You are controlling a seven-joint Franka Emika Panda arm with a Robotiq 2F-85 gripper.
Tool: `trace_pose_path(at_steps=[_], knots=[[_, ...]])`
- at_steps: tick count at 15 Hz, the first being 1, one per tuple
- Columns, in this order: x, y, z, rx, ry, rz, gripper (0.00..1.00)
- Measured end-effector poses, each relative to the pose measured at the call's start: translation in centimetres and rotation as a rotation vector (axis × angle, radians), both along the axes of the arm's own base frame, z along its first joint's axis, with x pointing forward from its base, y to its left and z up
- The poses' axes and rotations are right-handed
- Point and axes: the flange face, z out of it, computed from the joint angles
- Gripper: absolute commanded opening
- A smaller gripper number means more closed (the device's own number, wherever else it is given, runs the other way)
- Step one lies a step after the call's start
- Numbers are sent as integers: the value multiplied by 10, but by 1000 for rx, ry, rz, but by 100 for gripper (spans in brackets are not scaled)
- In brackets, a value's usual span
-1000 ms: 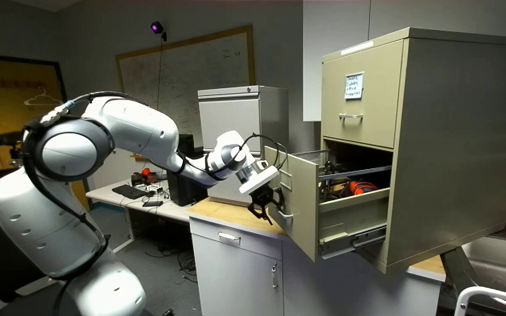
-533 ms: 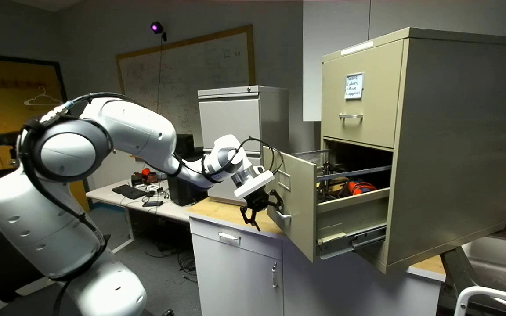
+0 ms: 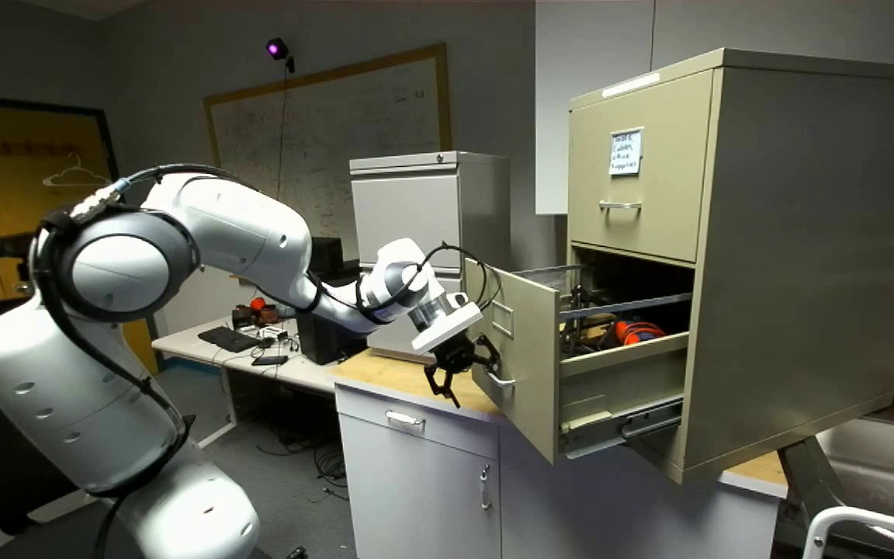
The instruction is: Open the bottom drawer of the right cabinet
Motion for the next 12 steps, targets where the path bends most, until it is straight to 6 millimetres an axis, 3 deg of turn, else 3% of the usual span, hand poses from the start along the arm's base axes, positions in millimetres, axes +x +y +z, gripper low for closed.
trace_pose_path(at_steps=[12], knots=[[9, 16, -3, 33, -246, -207, 100]])
